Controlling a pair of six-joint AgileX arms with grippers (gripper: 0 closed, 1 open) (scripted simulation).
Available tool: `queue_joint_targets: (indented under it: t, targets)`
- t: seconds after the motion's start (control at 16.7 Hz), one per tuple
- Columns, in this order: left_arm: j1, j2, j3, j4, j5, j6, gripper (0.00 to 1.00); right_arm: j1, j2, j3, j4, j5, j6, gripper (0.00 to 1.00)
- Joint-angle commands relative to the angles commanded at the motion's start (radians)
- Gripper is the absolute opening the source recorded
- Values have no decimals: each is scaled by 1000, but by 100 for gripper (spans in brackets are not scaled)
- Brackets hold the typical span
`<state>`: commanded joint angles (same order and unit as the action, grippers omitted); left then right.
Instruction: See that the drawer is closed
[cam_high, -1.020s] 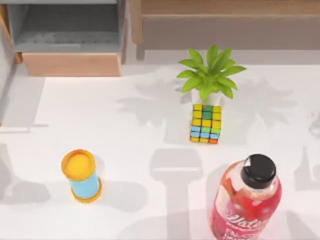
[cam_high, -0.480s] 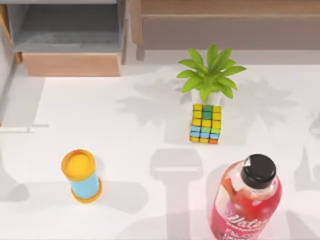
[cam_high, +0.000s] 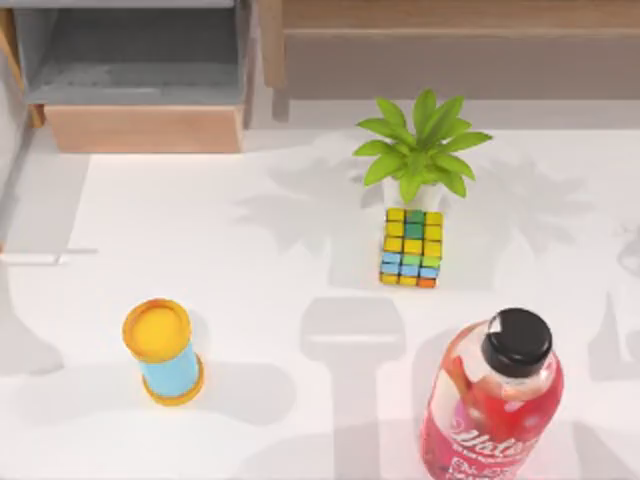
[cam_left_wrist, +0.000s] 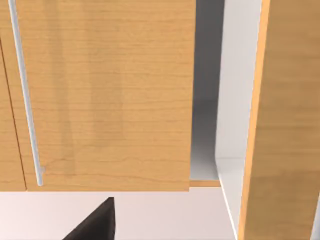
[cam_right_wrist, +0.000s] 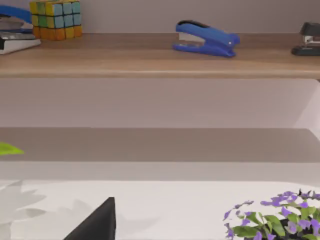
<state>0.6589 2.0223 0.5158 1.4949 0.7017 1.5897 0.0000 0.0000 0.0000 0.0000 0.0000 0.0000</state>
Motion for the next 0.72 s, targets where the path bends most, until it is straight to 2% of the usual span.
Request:
queue_joint_targets:
  t: [0.18,0.72]
  targets:
    - [0,0,0,0,0,0,100,0,0,0,0,0,0,100]
    - [0,0,0,0,0,0,32,0,0,0,0,0,0,100]
